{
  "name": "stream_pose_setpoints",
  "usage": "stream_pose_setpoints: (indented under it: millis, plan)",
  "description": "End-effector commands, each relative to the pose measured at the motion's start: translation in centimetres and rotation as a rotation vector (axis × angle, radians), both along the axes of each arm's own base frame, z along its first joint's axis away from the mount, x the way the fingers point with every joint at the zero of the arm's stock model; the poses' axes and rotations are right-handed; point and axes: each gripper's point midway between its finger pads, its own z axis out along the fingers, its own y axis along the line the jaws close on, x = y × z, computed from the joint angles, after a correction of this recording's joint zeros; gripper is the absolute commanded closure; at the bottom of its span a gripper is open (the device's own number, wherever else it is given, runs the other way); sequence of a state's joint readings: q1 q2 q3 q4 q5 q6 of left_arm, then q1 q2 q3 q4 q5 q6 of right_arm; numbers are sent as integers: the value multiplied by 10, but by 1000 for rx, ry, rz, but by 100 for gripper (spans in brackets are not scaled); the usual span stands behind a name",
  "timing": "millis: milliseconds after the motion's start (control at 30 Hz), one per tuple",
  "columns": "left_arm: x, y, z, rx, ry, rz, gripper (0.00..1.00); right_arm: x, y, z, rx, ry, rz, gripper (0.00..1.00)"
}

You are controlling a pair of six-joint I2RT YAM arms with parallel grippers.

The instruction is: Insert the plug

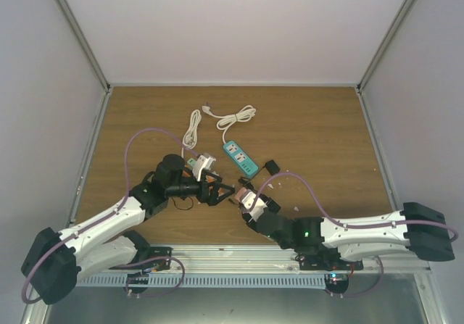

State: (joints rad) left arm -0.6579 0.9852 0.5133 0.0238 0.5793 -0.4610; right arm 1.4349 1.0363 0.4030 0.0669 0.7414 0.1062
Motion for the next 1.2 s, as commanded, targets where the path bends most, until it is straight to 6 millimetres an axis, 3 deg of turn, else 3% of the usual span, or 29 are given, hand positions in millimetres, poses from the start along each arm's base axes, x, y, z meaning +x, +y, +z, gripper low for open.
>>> stream_pose_setpoints:
  millis: [0,467,1167]
  plan:
    - [-9,-15,26,-83,-76,-78,1,7,0,19,65,-33,-69,87]
    - [-12,-31,11,-46,-67,-102,2,5,1,24,86,-42,-46,87]
    - [-15,-47,4,-59,-55,-117,16,-1,7,27,102,-37,-5,87]
